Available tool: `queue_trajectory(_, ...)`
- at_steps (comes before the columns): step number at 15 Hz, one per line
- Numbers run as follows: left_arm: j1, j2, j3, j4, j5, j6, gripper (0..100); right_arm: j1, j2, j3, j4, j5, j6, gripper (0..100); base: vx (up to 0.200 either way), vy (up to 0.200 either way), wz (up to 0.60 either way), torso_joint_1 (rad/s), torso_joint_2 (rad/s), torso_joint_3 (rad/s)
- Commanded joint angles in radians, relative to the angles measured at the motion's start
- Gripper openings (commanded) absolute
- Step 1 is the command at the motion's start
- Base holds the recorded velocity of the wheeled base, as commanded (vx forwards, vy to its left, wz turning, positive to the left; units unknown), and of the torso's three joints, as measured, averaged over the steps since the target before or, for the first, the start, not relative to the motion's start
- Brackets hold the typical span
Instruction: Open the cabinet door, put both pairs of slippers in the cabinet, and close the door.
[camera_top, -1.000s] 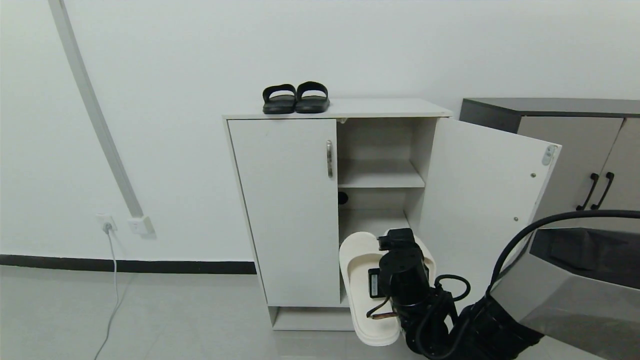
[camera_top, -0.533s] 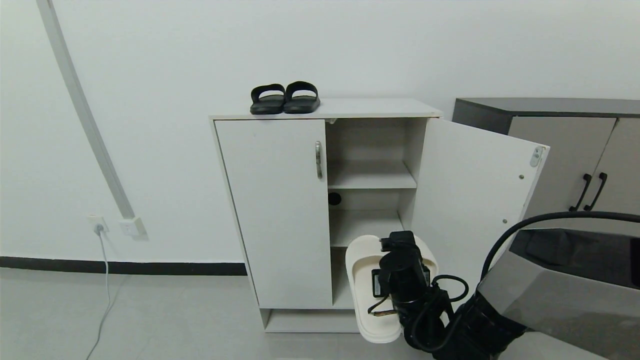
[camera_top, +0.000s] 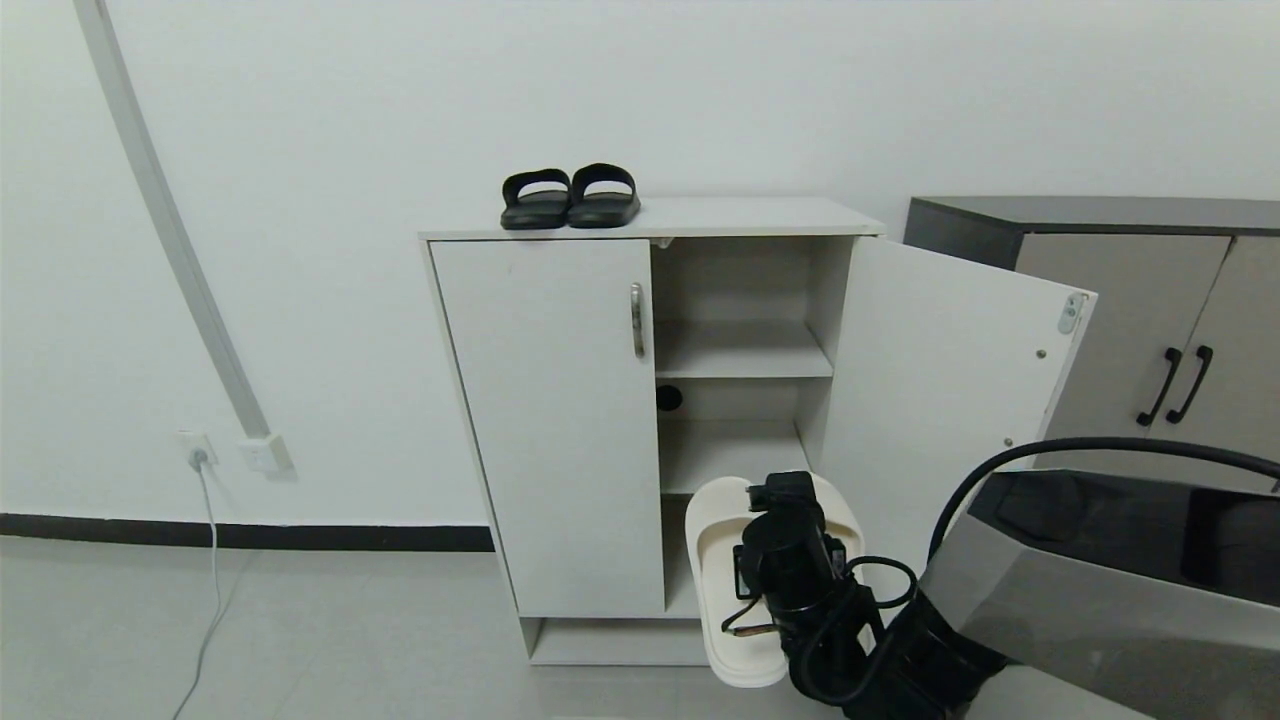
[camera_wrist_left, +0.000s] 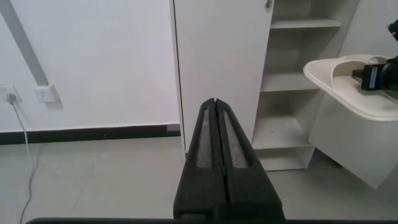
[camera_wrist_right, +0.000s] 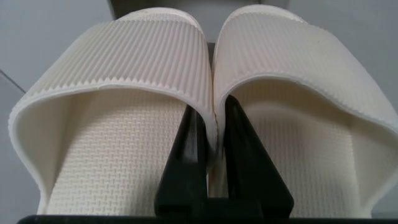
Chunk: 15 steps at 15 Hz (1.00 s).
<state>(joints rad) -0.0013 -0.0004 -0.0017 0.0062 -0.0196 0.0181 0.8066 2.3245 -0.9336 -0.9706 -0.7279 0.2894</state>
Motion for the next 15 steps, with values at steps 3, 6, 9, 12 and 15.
queue_trajectory(3, 0.000, 0.002, 0.000, 0.001, -0.002, 0.003, 0, -0.007, 0.085, -0.050, -0.020, 0.002, 0.001, 0, 0.000, 0.000, 0.00, 0.000, 0.00, 0.000)
queue_trajectory(6, 0.000, 0.002, 0.000, 0.001, -0.002, 0.003, 0, -0.017, 0.092, -0.051, -0.025, 0.002, 0.001, 0, 0.000, 0.000, 0.00, 0.000, 0.00, 0.000)
queue_trajectory(9, 0.000, 0.002, 0.000, 0.001, 0.000, 0.003, 0, -0.017, 0.092, -0.042, -0.036, 0.001, 0.001, 0, 0.000, 0.000, 0.00, 0.006, 0.00, -0.105)
queue_trajectory(12, 0.000, 0.002, 0.000, 0.000, -0.002, 0.003, 0, -0.017, 0.101, -0.042, -0.040, 0.001, 0.001, 0, 0.000, 0.000, 0.00, 0.002, 0.00, -0.181)
queue_trajectory(15, 0.000, 0.002, 0.000, 0.001, -0.002, 0.003, 0, -0.017, 0.101, -0.040, -0.040, 0.001, 0.001, 0, 0.000, 0.000, 0.00, 0.004, 0.00, -0.190)
